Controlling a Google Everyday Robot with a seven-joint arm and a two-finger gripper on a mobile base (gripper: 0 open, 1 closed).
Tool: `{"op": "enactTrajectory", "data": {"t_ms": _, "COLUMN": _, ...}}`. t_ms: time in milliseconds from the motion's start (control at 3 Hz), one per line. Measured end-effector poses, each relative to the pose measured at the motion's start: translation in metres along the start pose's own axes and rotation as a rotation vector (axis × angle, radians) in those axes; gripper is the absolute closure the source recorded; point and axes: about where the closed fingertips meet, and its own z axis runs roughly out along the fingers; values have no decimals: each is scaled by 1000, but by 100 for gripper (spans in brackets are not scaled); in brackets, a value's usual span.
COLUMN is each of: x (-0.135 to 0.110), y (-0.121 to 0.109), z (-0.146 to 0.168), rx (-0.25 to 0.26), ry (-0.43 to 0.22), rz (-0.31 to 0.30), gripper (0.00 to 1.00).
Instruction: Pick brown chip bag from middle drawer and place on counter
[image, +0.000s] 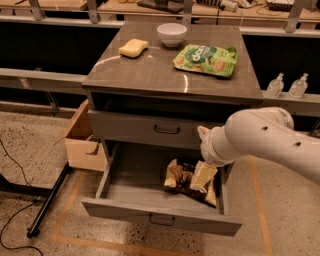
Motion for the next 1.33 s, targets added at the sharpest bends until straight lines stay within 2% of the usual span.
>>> {"op": "enactTrajectory", "data": {"t_ms": 333, "x": 39, "y": -19, "z": 37, "rx": 86, "ry": -20, "rz": 37, "gripper": 0}}
{"op": "enactTrajectory", "data": {"t_ms": 667, "x": 76, "y": -37, "z": 75, "rx": 121, "ry": -39, "rz": 65, "gripper": 0}}
{"op": "enactTrajectory", "data": {"t_ms": 1000, "x": 103, "y": -41, "z": 95, "rx": 101, "ry": -32, "rz": 105, "gripper": 0}}
{"op": "enactTrajectory", "data": {"t_ms": 1333, "x": 126, "y": -25, "z": 98, "rx": 44, "ry": 6, "rz": 158, "gripper": 0}}
